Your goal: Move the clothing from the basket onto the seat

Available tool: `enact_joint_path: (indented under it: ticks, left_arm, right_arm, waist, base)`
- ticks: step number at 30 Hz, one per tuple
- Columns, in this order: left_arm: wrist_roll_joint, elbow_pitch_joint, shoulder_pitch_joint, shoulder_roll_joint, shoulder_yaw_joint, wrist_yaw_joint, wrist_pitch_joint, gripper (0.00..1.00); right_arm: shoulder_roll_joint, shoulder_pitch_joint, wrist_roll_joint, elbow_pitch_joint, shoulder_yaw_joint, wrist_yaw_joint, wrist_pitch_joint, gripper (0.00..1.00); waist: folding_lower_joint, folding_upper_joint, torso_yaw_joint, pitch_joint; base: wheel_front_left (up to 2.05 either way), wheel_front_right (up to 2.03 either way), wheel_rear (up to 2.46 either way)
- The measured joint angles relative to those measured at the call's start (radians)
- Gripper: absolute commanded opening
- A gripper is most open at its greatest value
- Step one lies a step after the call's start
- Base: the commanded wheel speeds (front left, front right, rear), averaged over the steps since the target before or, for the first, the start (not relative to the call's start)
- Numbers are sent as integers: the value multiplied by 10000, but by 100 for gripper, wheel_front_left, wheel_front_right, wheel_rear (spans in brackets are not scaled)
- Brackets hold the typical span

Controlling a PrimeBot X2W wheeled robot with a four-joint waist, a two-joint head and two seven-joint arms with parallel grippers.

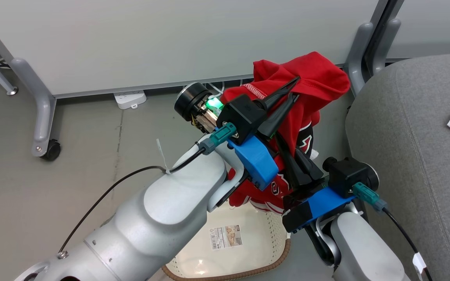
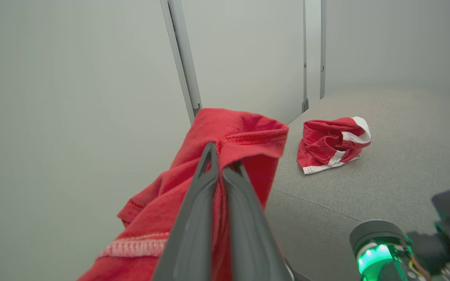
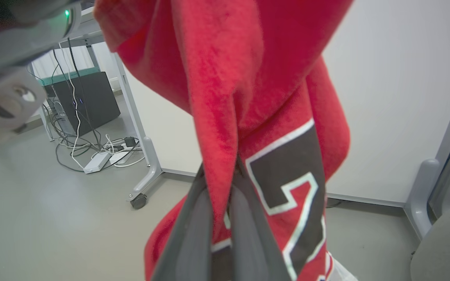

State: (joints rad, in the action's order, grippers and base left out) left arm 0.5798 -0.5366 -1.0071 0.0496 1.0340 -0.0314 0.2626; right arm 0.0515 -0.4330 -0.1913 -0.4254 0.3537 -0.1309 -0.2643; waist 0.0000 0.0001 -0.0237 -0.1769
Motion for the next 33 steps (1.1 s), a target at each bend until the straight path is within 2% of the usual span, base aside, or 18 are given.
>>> enact_joint_path:
  ticks: [20,21,22,33]
  left_arm:
    - [27,-31,-16,-2,19,-15,0,0]
    - [65,-50,-19,0,23,-19,0,40]
    - [75,-54,-31,0,25,-38,0,100]
    - [23,-92,-139,-2,13,-115,0,100]
  right_arm:
    - [0,-52,-111,-35,48,0,0,0]
    - [0,-59,-123,-35,50,0,0,0]
    - [0,-67,-123,-31,52,0,0,0]
    - [0,-71,-199,-56,121,0,0,0]
  waist:
    - [0,0,13,-28]
    - [0,0,9,-37]
    - [0,0,3,-48]
    - [0,0,11,-135]
  base:
    - [0,0,0]
    - [0,0,0]
    - [0,0,0]
    - [0,0,0]
